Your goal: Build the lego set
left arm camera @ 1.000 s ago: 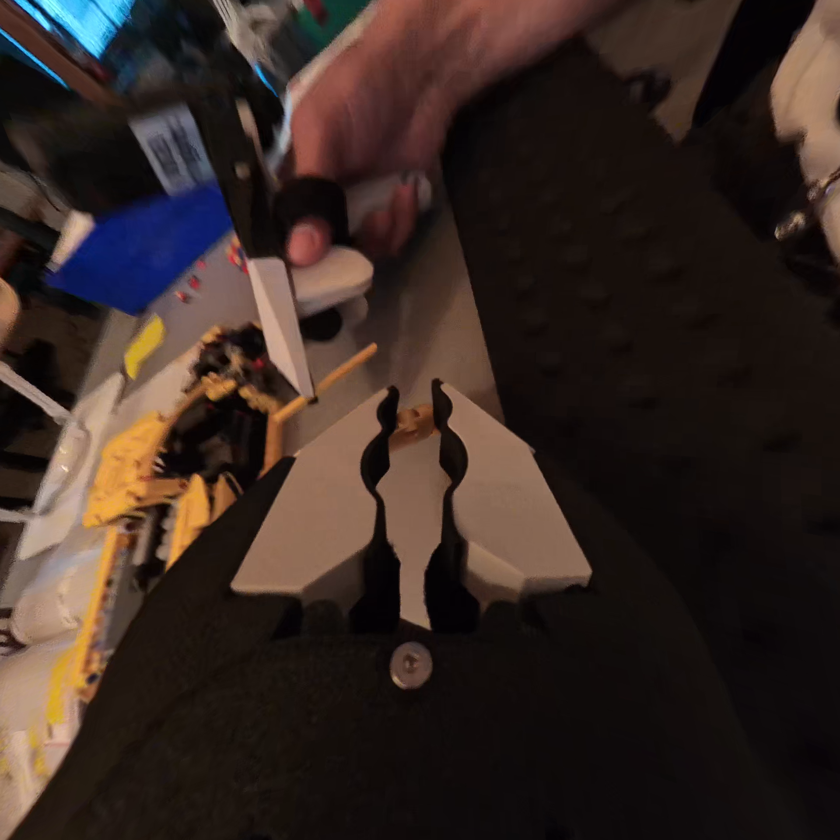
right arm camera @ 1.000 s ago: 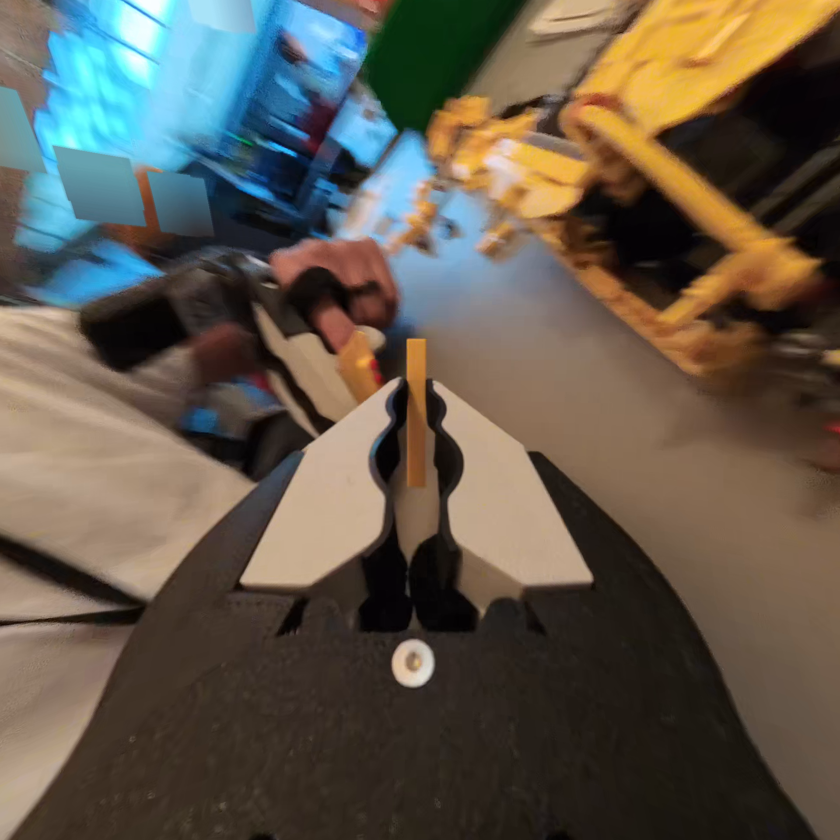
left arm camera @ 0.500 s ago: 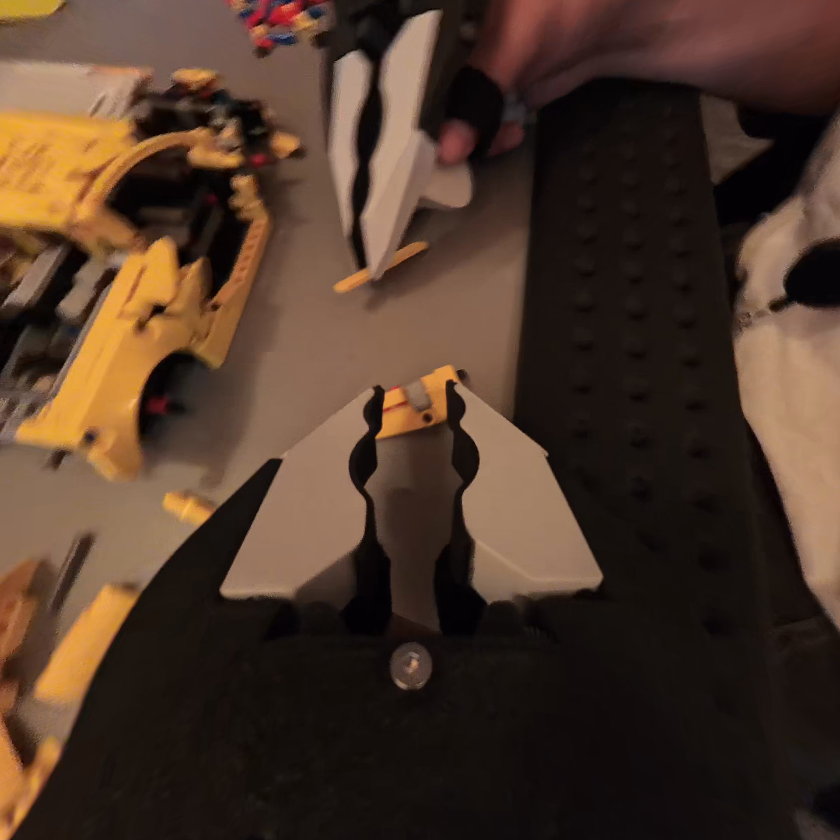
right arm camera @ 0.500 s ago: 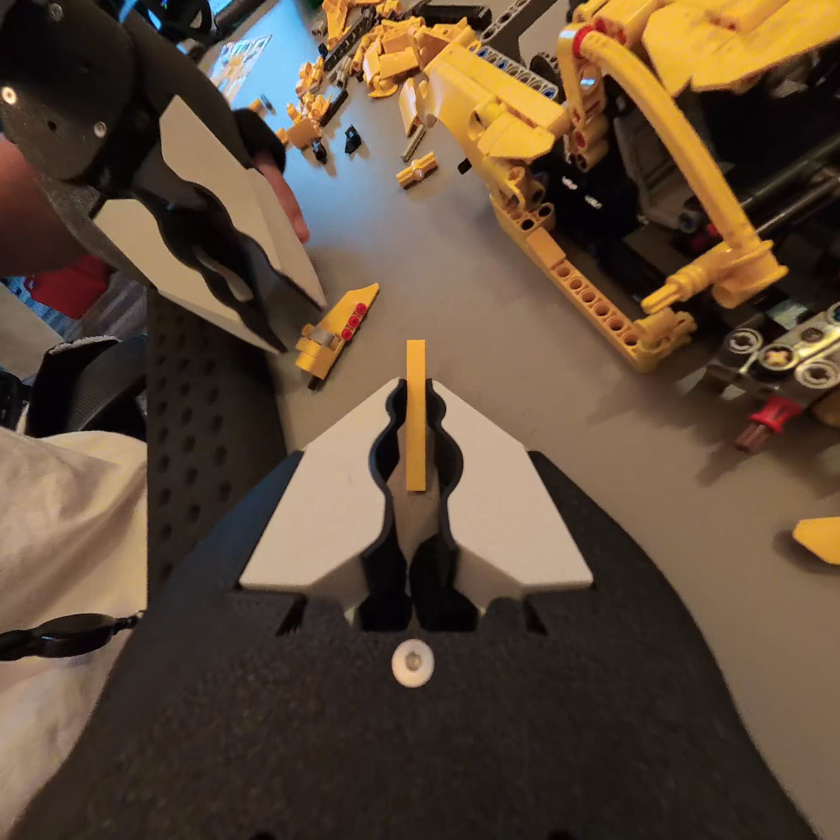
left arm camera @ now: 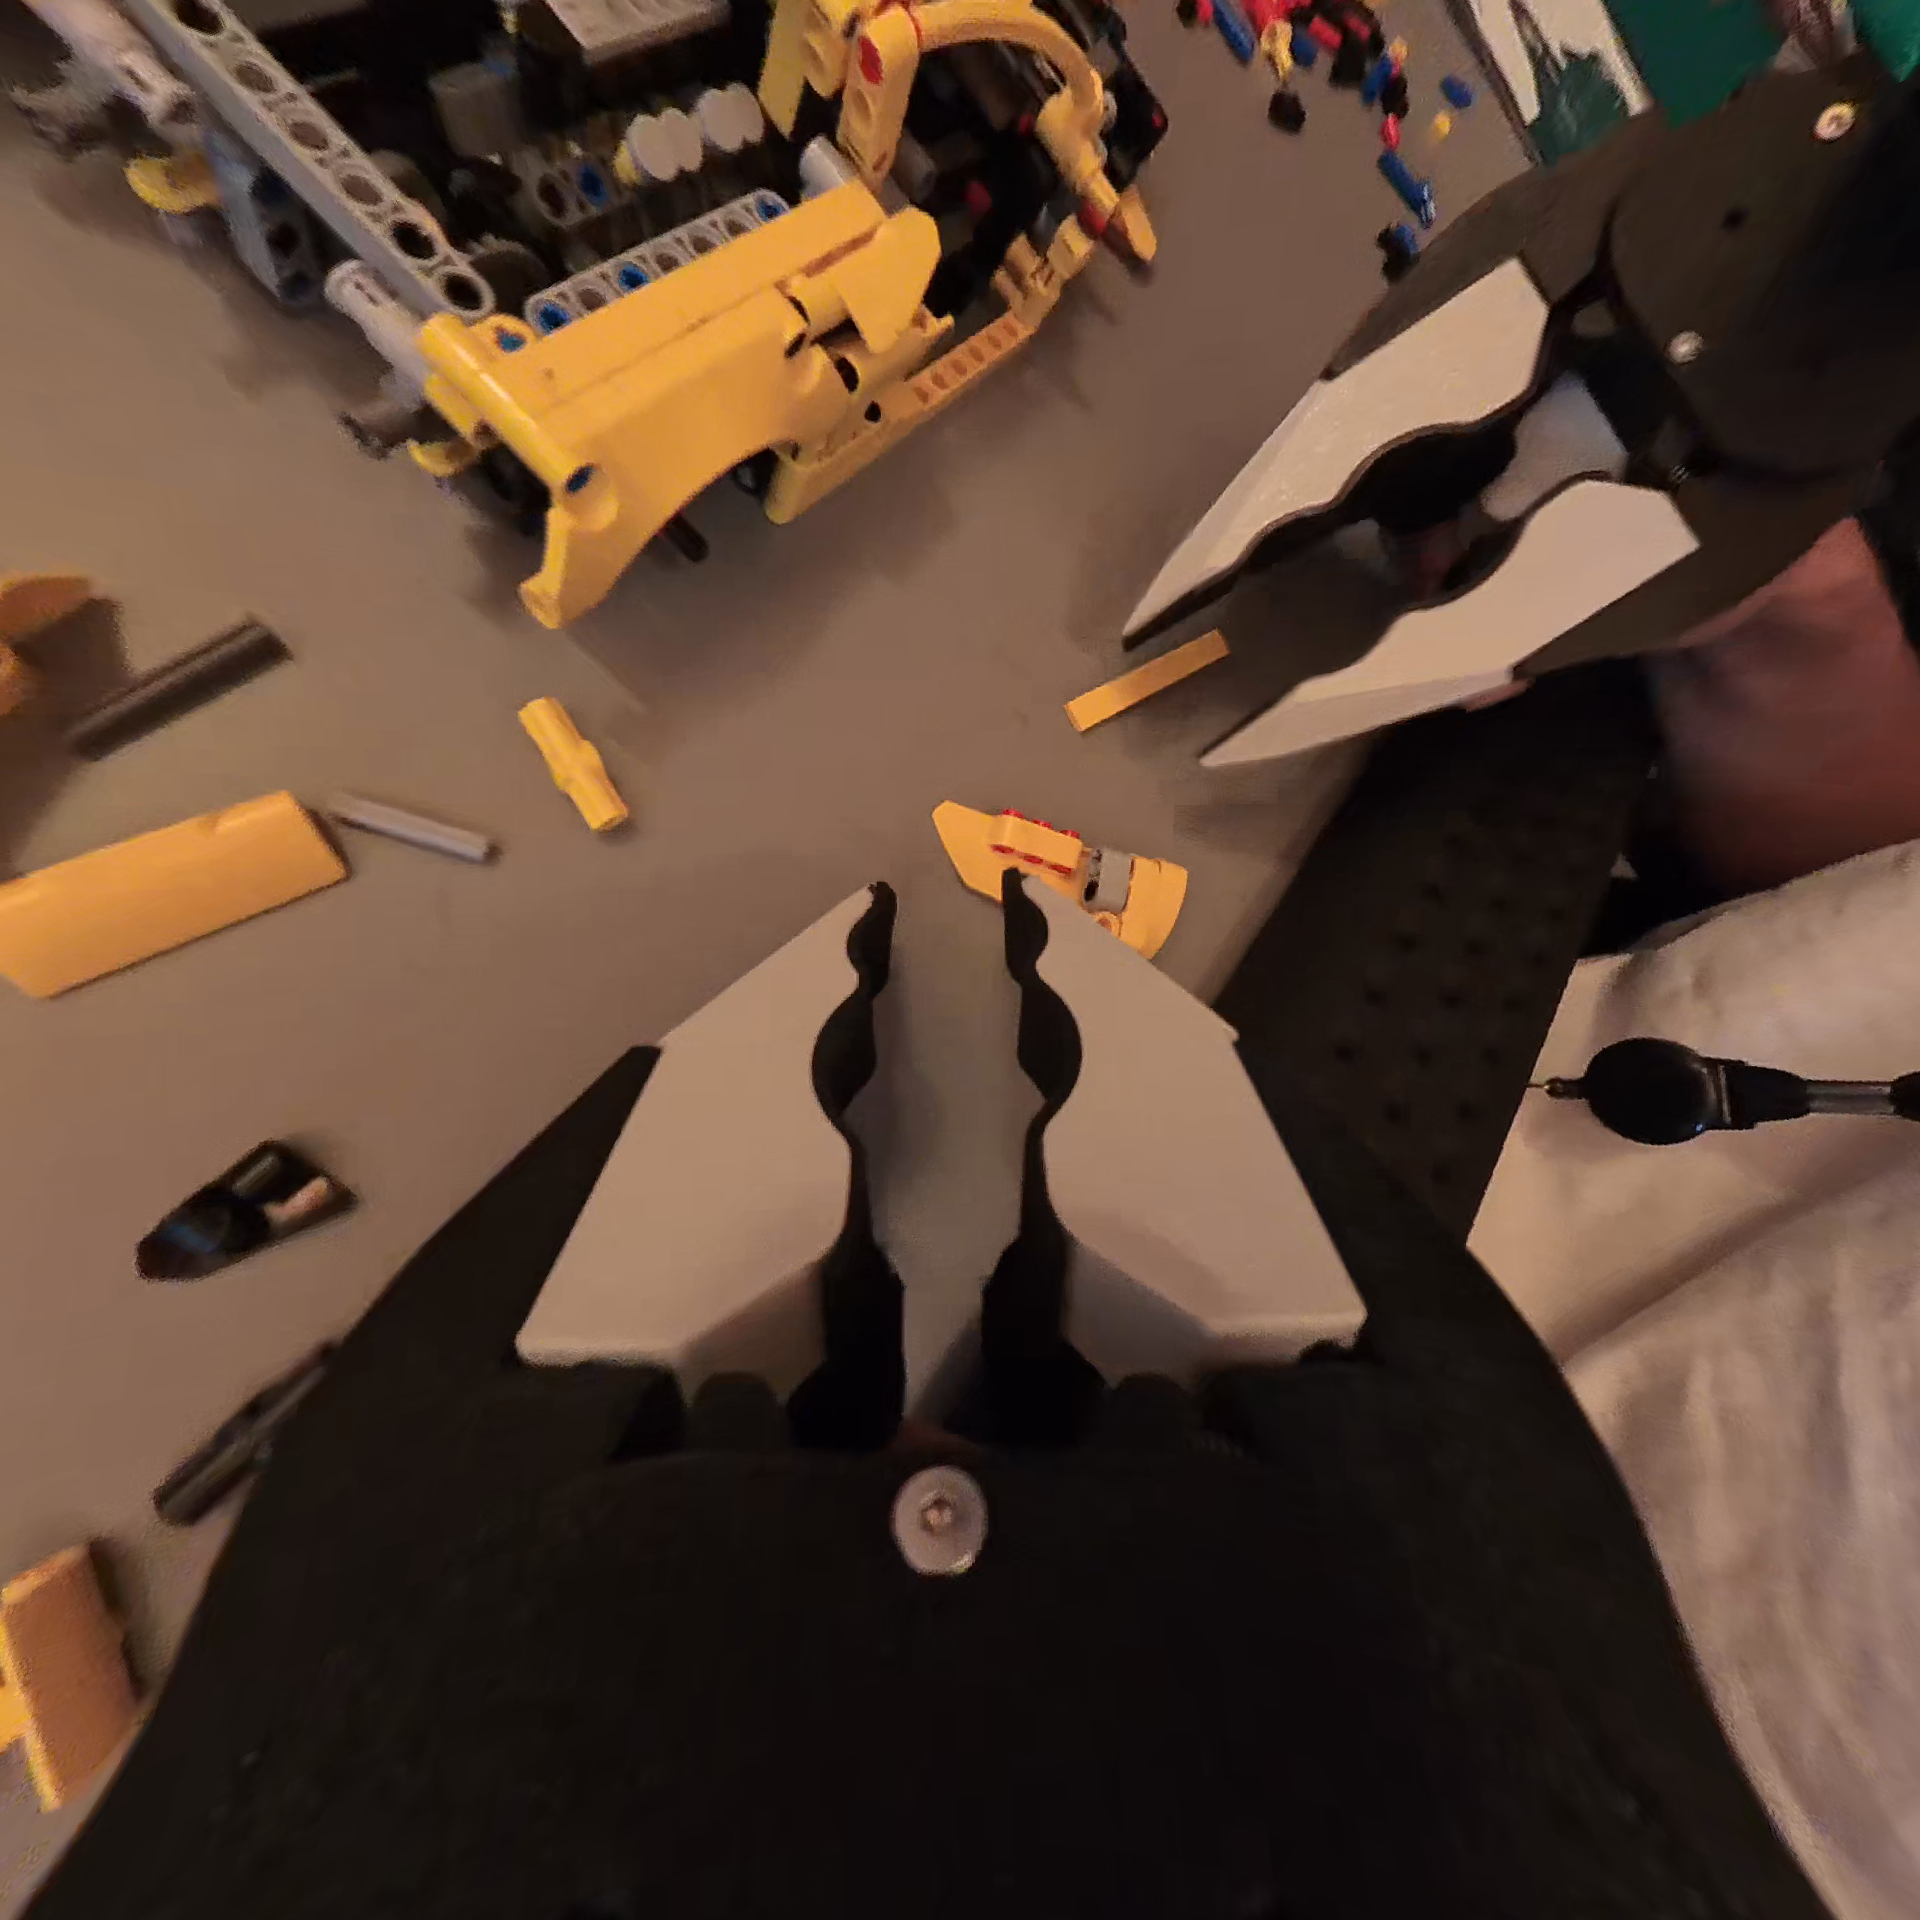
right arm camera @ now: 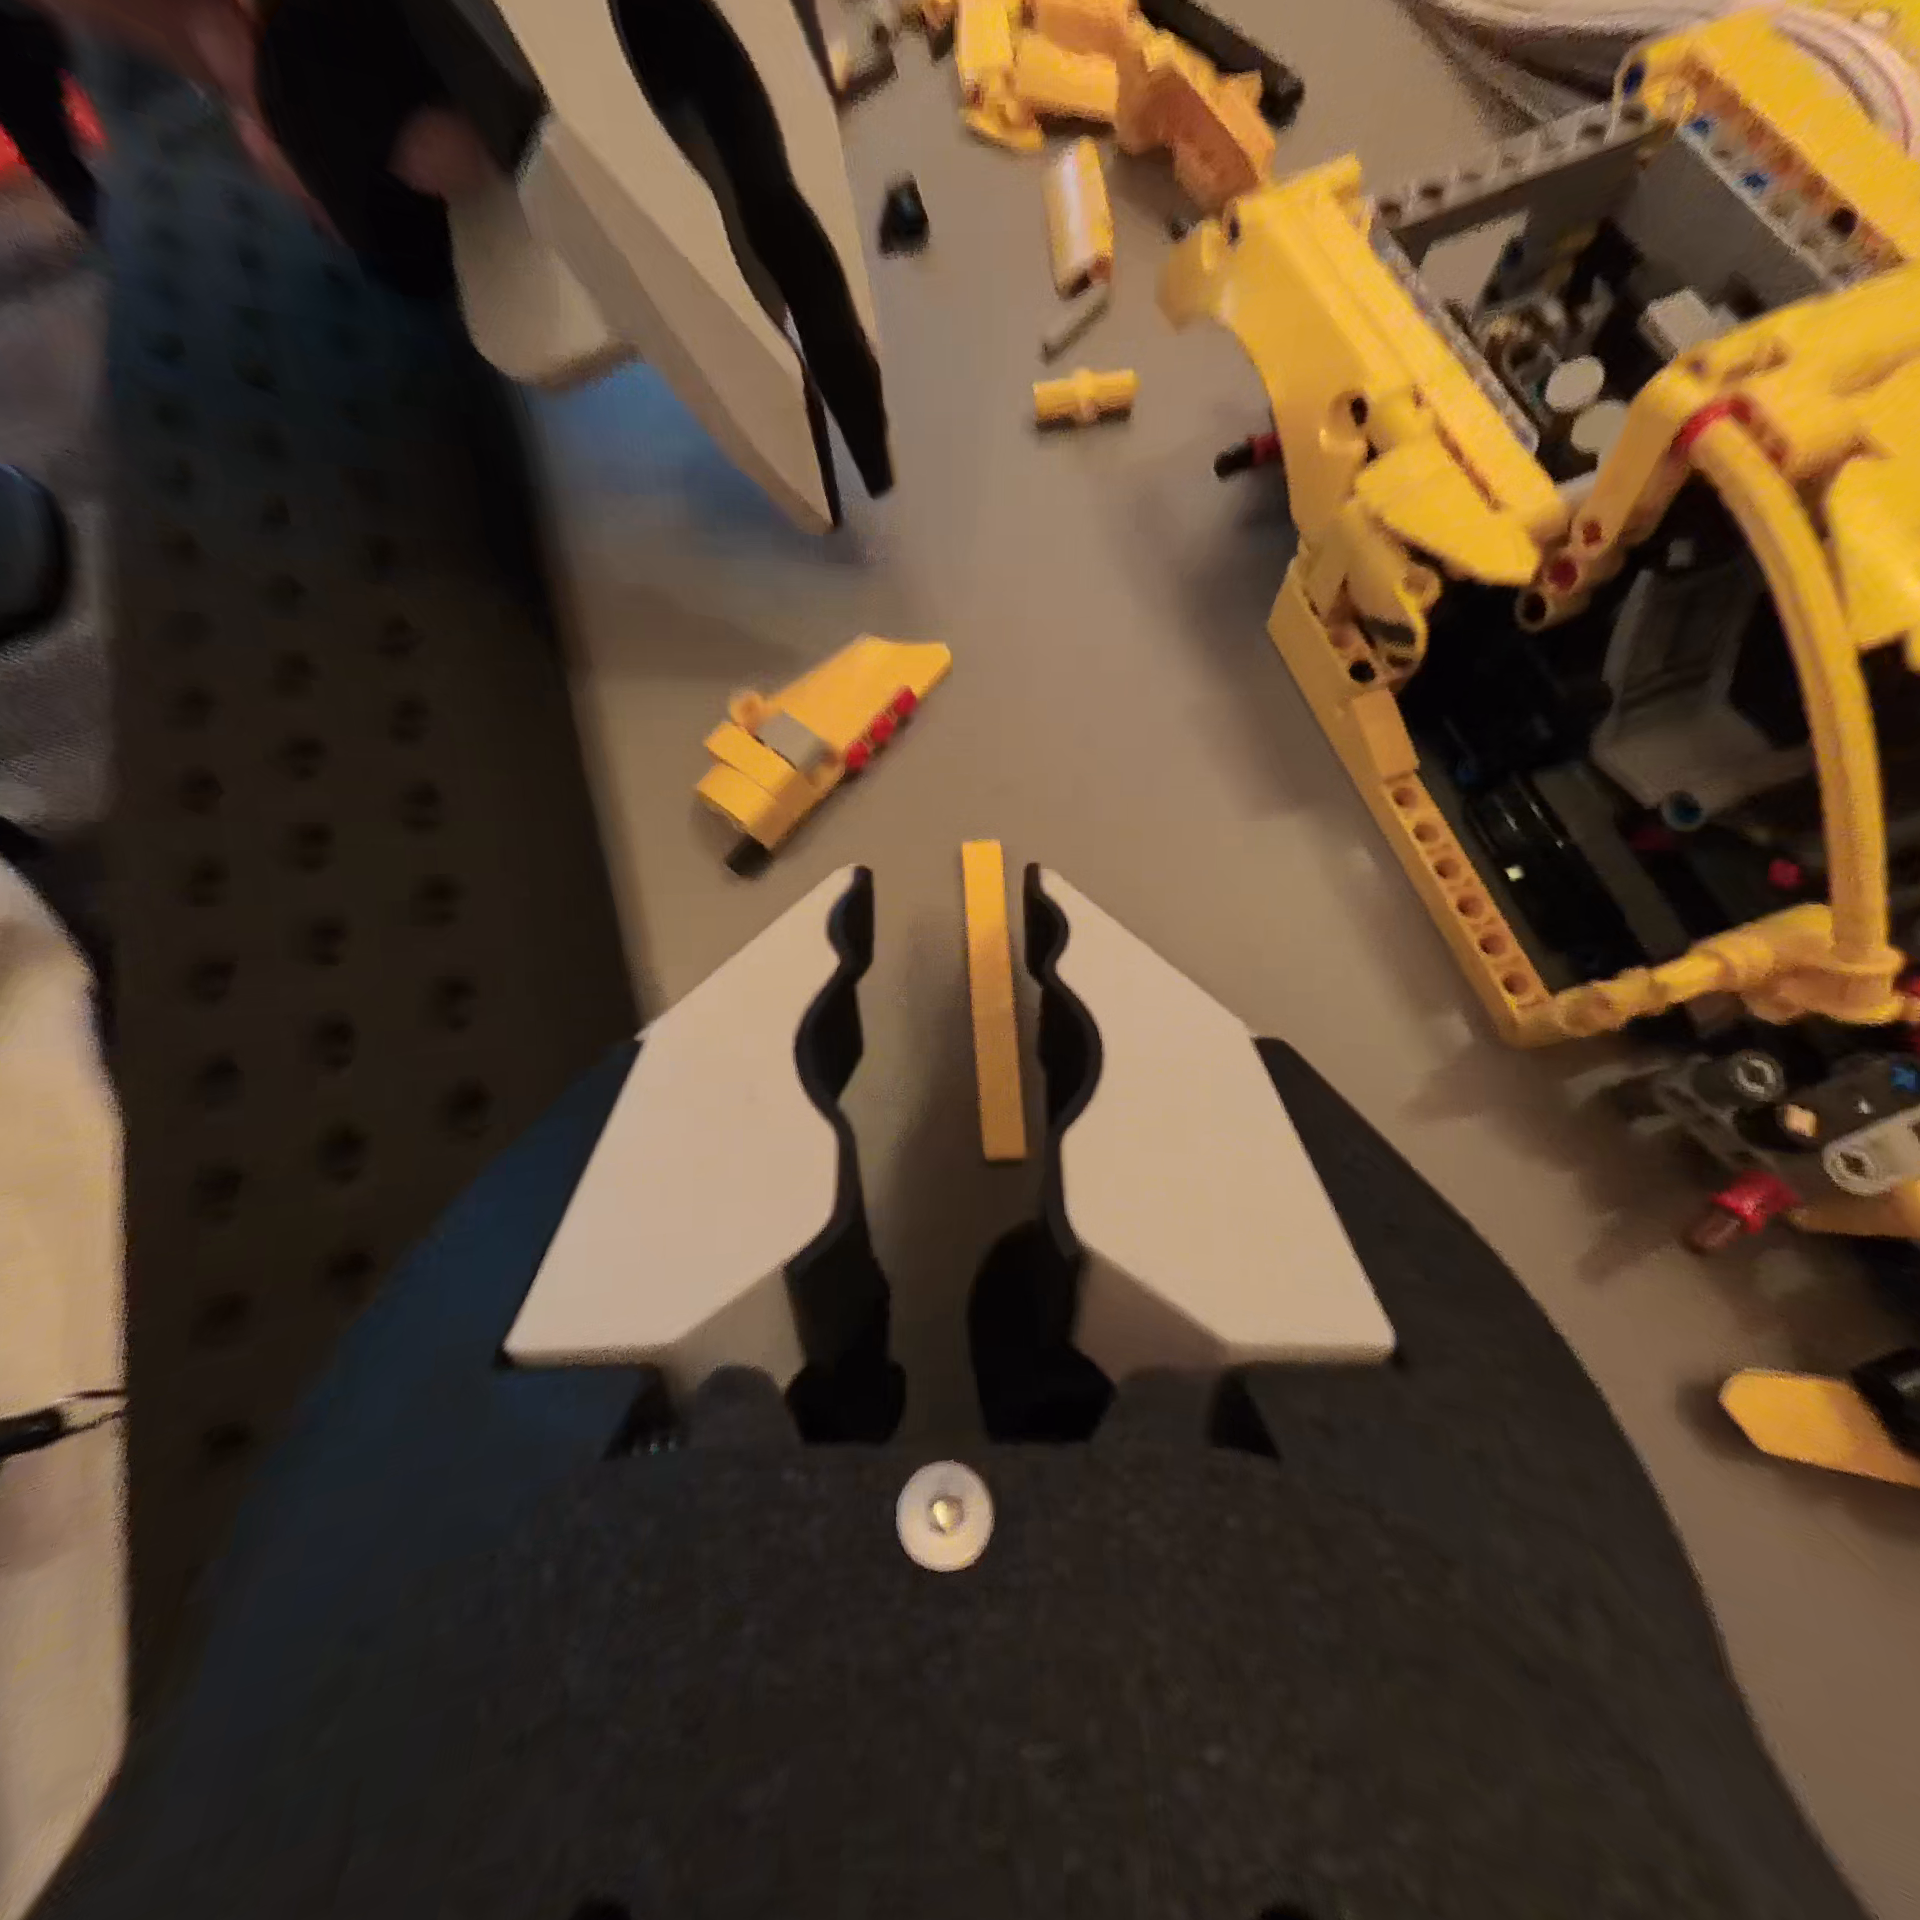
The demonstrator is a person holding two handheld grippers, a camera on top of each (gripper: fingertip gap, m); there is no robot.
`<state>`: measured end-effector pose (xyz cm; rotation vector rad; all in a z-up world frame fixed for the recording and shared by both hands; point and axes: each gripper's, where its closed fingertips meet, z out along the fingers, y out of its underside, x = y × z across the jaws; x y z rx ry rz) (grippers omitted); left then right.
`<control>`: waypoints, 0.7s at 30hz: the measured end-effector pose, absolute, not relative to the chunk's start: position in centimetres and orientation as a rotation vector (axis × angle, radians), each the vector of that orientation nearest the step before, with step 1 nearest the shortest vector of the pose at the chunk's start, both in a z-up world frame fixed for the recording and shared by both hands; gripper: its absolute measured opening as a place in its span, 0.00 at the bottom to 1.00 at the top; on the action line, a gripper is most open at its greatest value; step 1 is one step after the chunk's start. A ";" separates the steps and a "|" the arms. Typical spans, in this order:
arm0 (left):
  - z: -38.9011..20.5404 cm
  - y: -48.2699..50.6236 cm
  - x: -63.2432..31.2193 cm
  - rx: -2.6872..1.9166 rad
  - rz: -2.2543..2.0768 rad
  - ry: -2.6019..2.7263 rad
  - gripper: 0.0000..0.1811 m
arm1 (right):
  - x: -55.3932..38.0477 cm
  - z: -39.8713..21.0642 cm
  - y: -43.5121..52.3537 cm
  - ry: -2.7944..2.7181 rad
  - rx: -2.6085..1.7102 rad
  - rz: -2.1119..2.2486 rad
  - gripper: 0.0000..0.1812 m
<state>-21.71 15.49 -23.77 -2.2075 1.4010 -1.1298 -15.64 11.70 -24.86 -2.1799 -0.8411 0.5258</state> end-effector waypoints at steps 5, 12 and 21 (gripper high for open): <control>-23.7 15.8 -22.9 -2.274 -1.108 1.220 0.11 | -19.6 -23.8 10.9 -0.893 -2.179 0.629 0.22; -23.3 14.2 -22.7 -2.289 -1.201 1.056 0.14 | -20.5 -26.1 11.3 -0.842 -2.313 0.361 0.17; -22.7 14.5 -21.4 -2.300 -1.406 0.880 0.17 | -20.2 -24.2 12.0 -0.775 -2.184 0.305 0.13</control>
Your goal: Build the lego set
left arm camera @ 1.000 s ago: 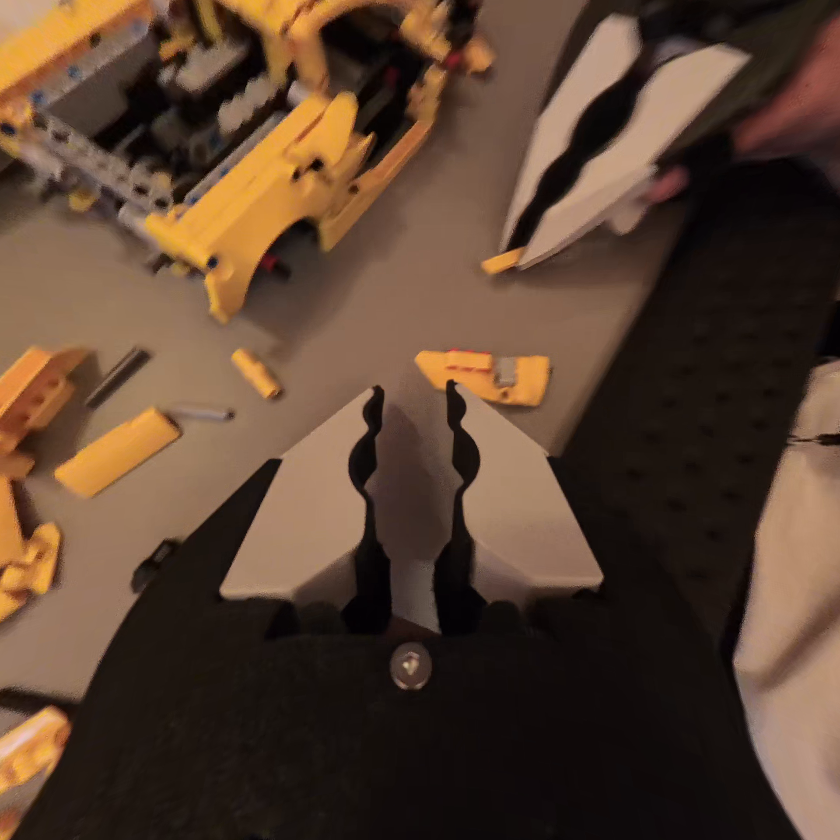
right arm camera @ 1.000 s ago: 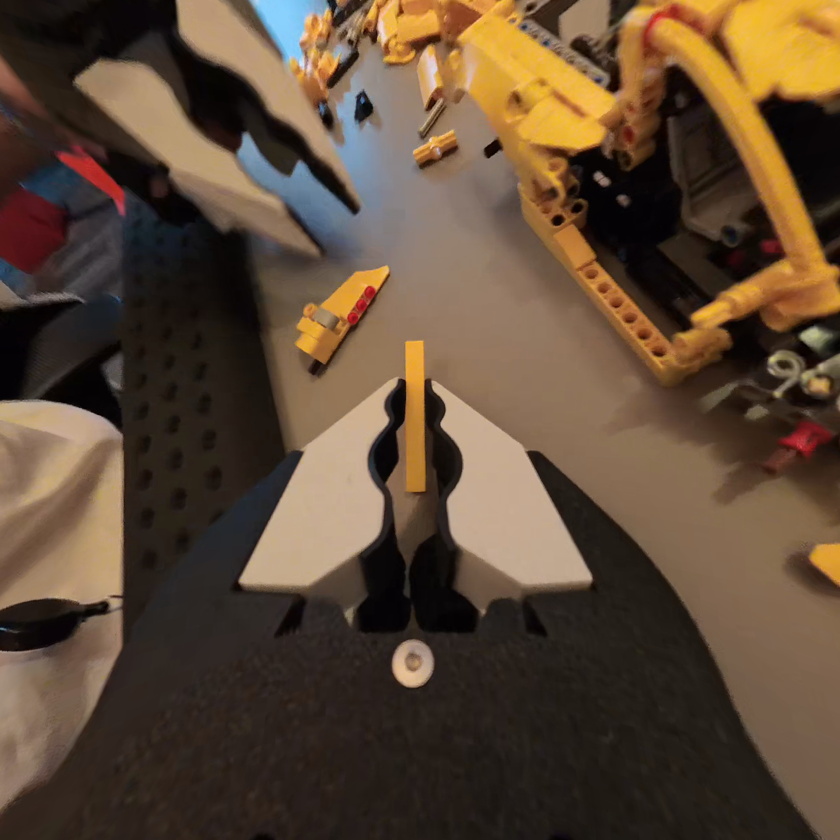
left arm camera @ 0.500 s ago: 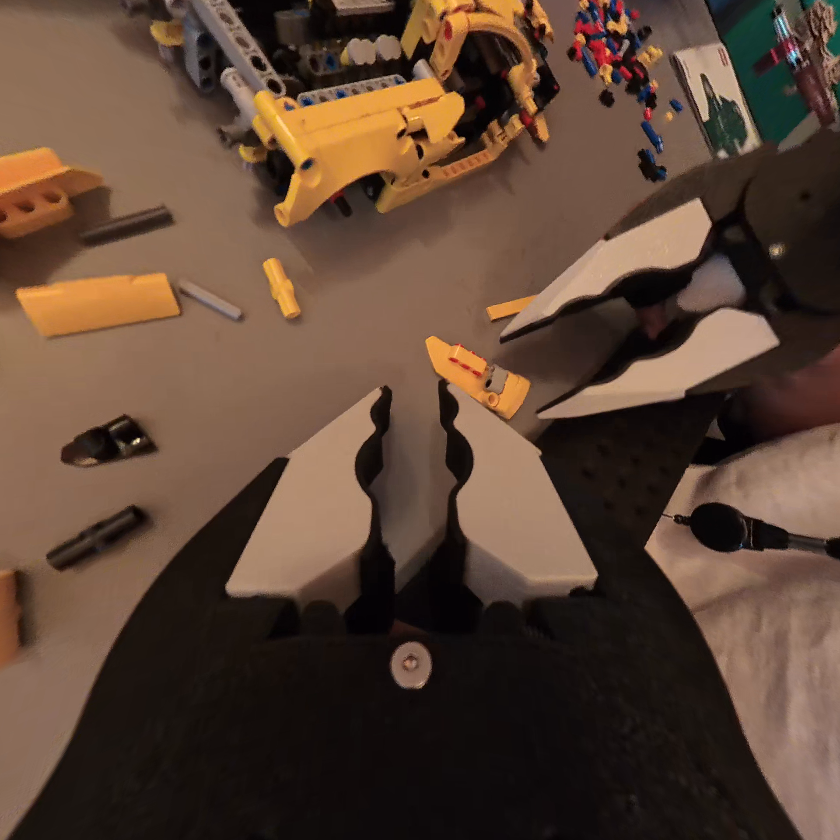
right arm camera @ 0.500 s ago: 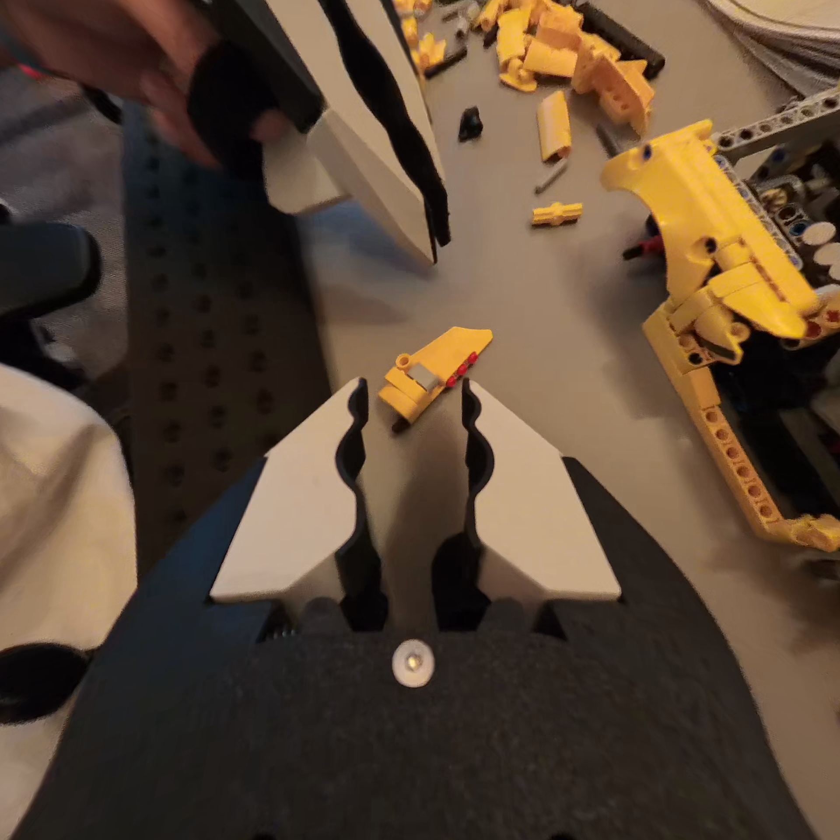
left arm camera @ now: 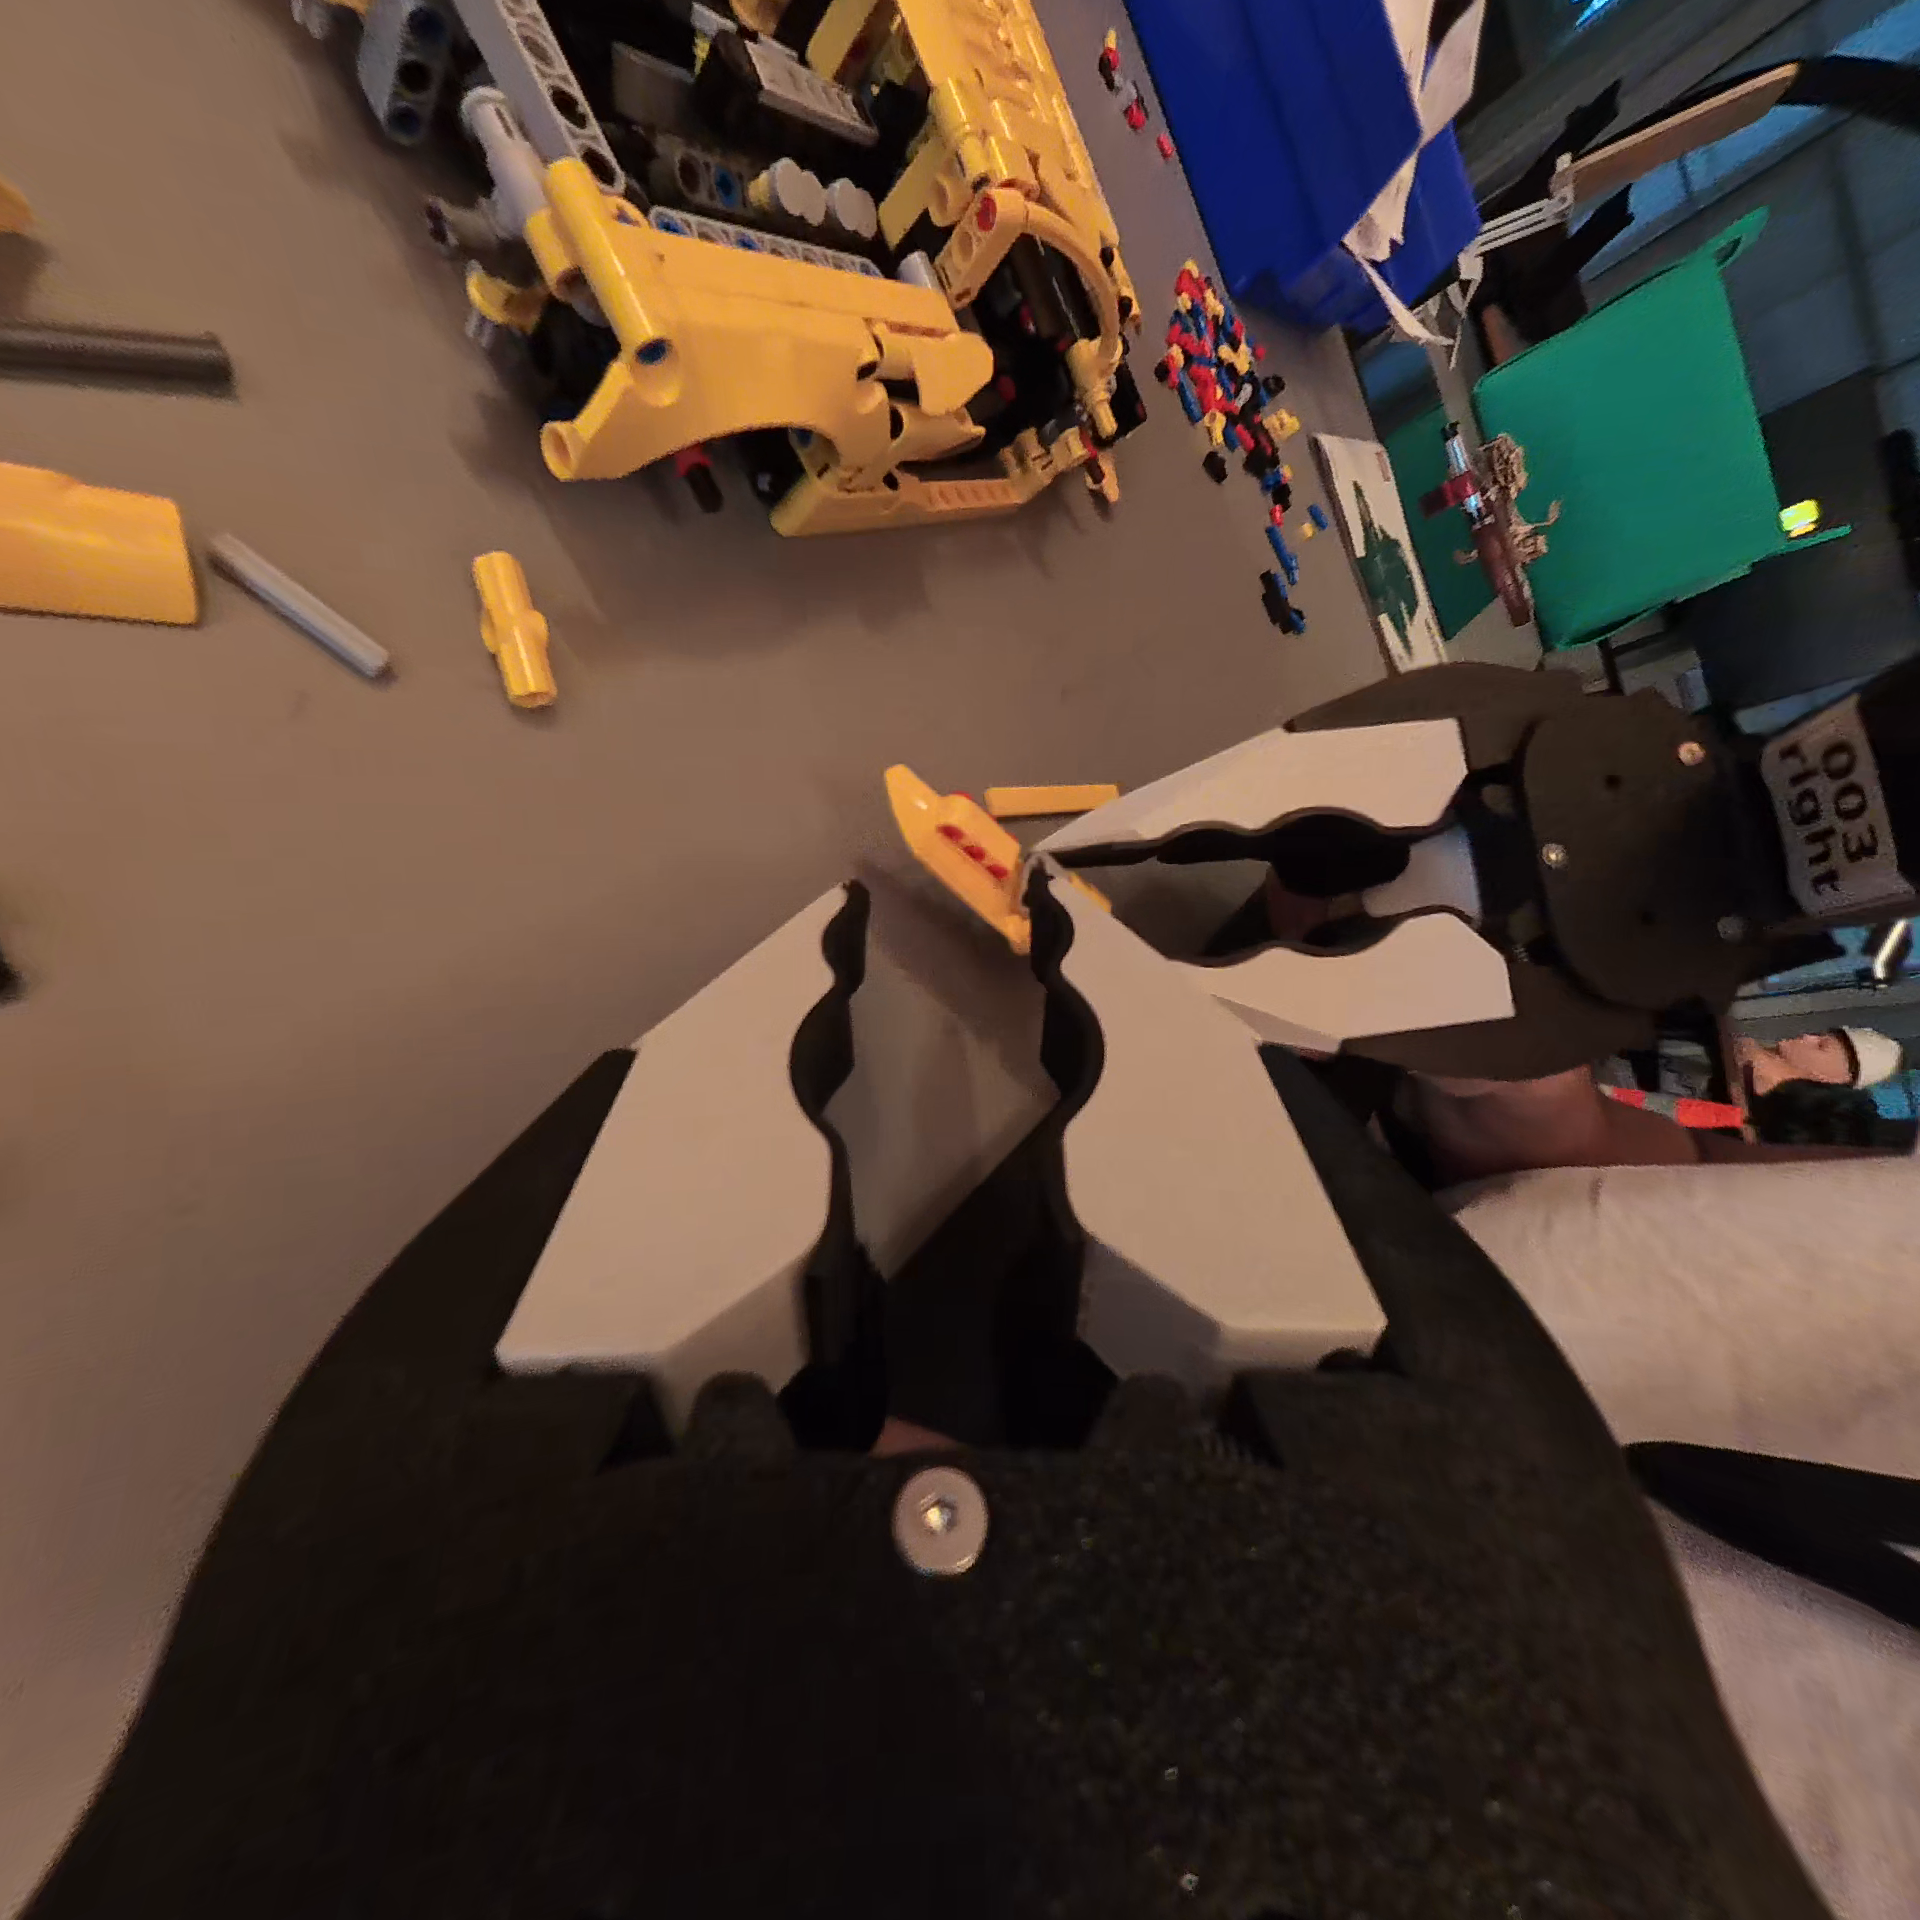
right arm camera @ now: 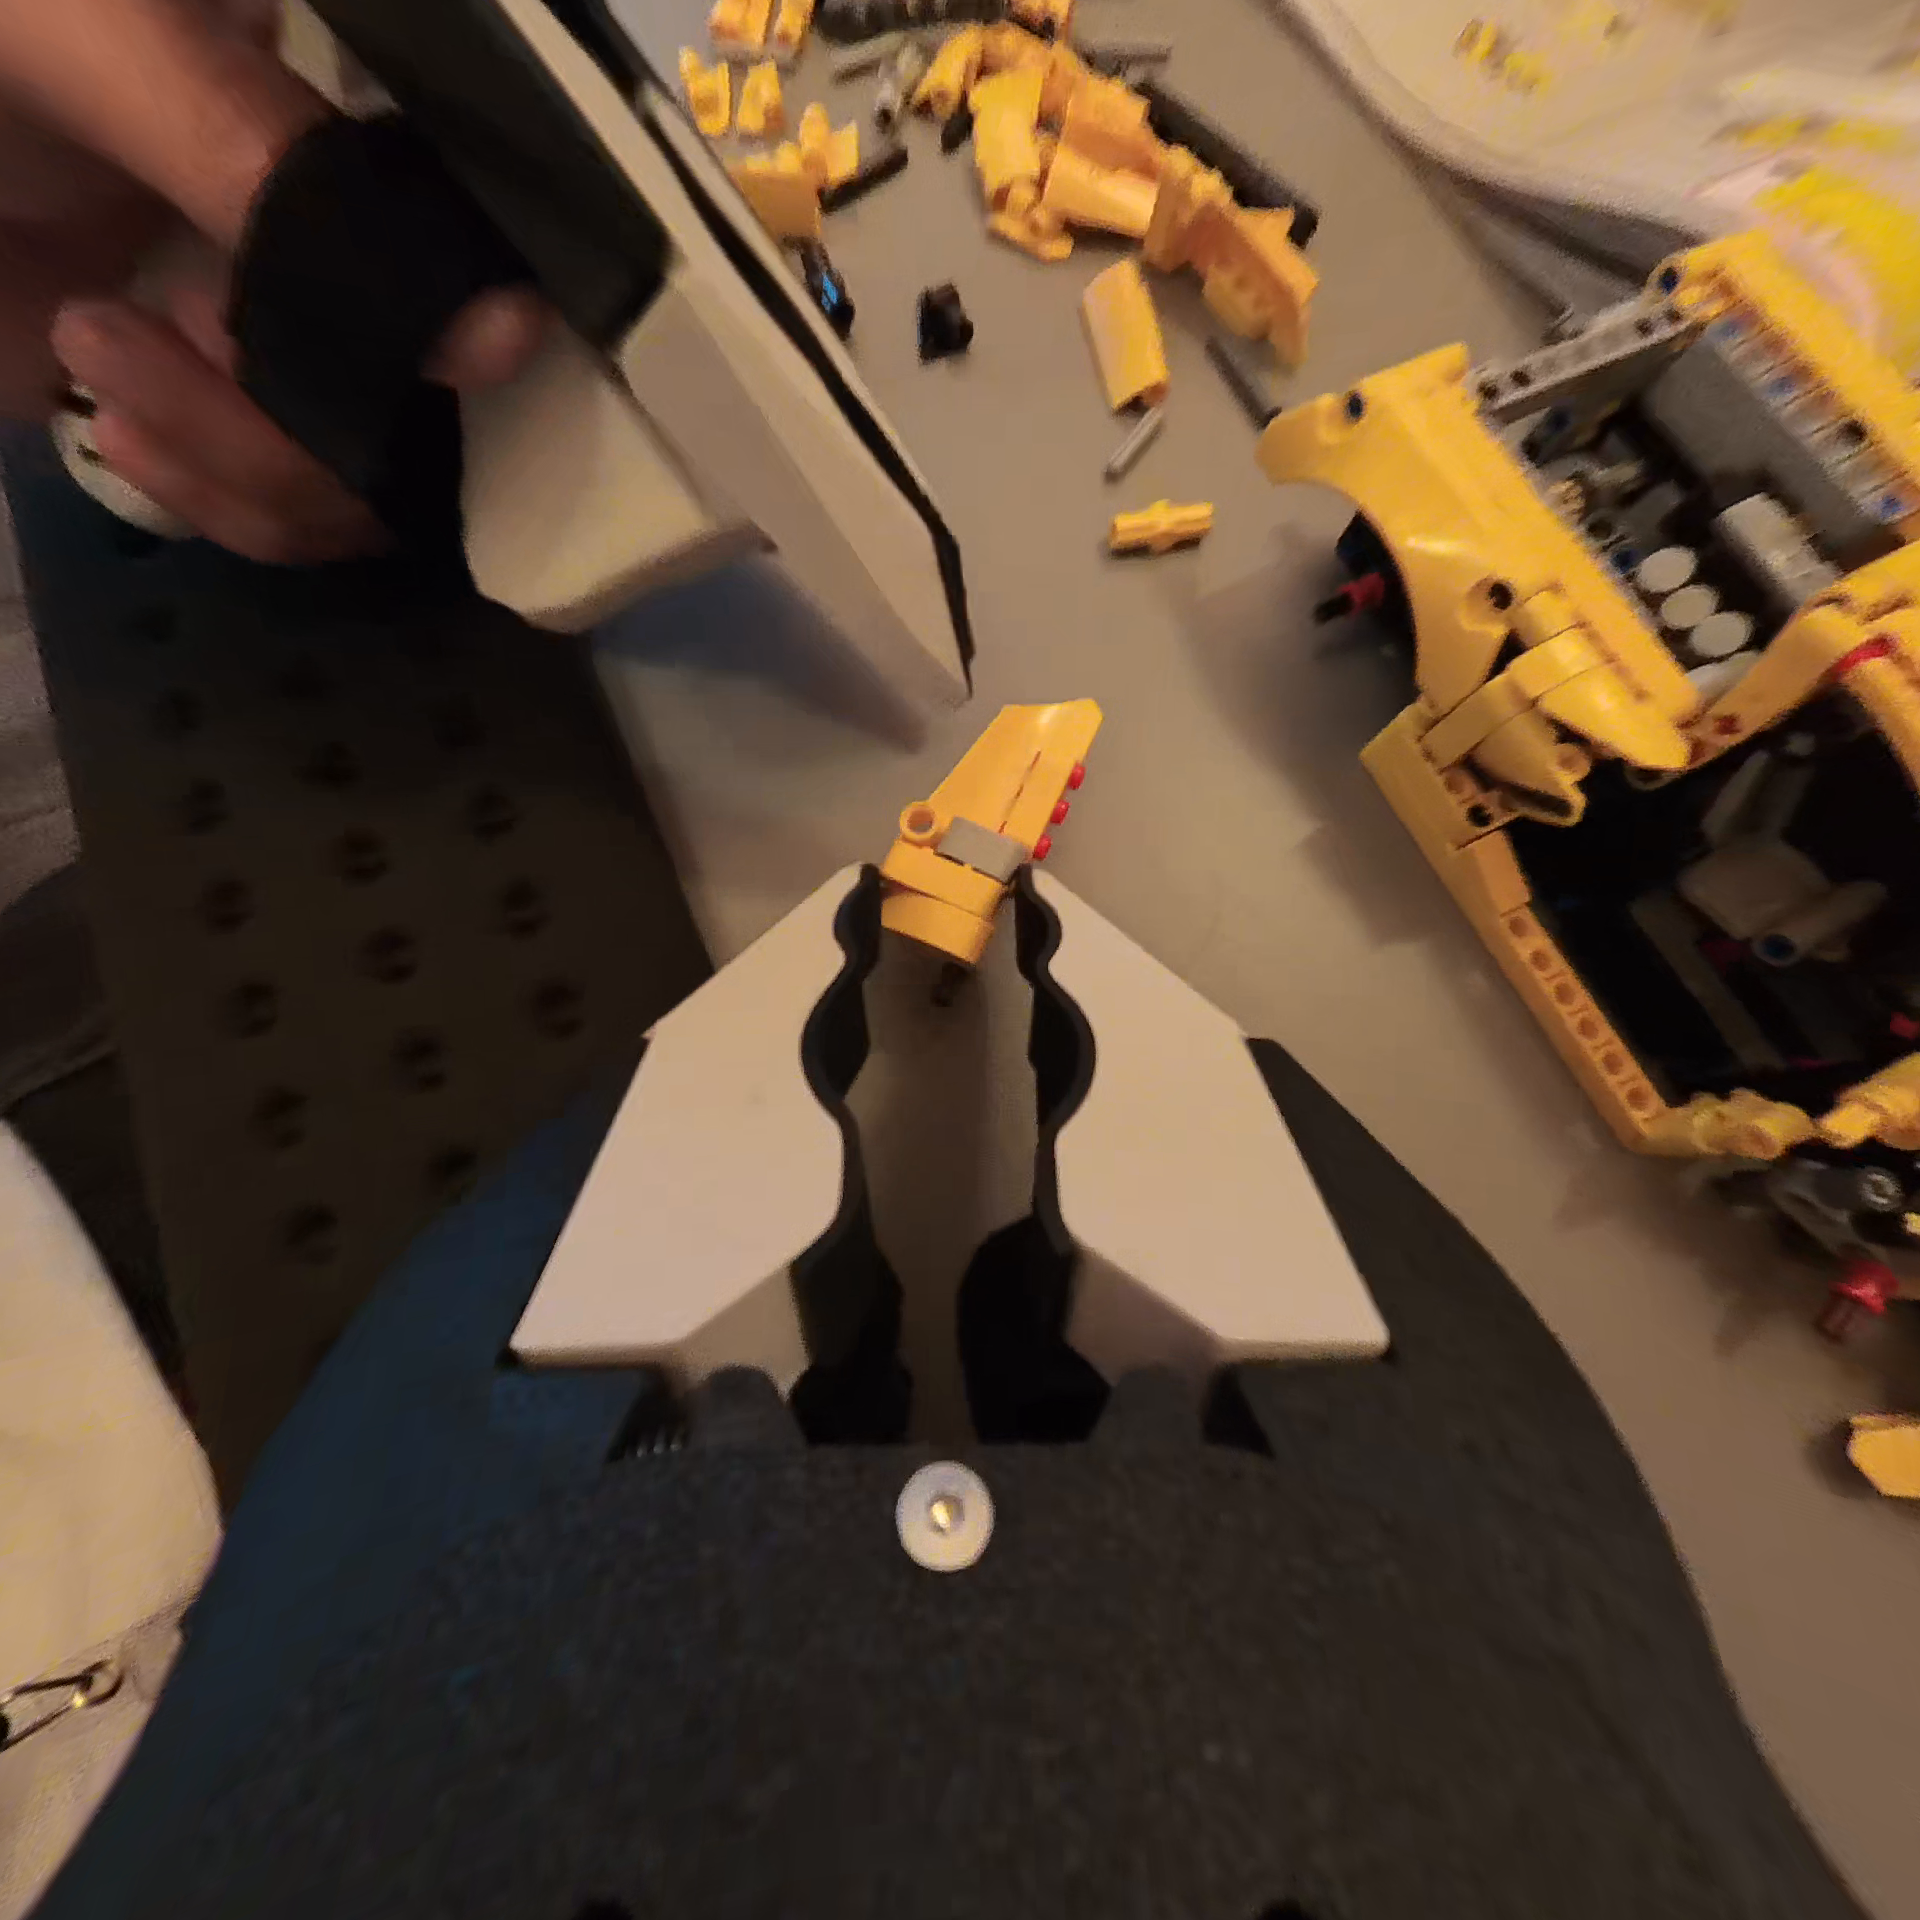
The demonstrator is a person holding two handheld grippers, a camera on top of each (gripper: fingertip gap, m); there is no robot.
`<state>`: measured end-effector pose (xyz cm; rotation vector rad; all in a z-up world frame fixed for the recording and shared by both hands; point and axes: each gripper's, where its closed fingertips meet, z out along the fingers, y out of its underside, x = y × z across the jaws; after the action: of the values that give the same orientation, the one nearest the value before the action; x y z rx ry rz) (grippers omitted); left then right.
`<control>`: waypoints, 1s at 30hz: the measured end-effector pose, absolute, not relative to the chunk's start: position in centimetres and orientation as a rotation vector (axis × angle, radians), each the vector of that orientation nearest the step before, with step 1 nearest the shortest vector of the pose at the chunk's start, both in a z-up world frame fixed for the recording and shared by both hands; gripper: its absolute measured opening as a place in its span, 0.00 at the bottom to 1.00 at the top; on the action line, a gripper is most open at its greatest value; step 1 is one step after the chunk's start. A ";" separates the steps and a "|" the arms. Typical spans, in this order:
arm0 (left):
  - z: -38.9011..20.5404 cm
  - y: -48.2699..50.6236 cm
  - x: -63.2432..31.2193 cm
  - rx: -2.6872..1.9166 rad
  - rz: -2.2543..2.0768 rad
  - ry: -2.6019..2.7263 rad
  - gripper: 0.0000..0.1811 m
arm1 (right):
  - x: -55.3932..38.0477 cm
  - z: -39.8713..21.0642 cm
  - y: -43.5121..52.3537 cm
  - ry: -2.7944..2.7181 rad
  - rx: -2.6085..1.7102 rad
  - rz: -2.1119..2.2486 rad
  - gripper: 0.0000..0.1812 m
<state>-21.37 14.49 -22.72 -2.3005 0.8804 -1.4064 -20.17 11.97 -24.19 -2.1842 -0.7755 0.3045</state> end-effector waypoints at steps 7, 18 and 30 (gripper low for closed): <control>-22.0 13.8 -20.1 -2.296 -1.562 0.847 0.12 | -19.9 -22.0 12.1 -0.675 -2.071 0.296 0.13; -16.5 12.9 -18.9 -1.785 -1.633 1.069 0.01 | -19.0 -17.7 11.0 -0.611 -1.894 0.495 0.15; -18.3 13.6 -18.2 -1.498 -1.348 1.443 0.01 | -13.4 -26.4 10.8 -1.120 -2.276 0.257 0.09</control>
<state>-18.15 13.58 -18.34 -1.4980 1.4426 -1.3476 -13.43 10.80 -26.41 -2.2755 -1.1198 0.2566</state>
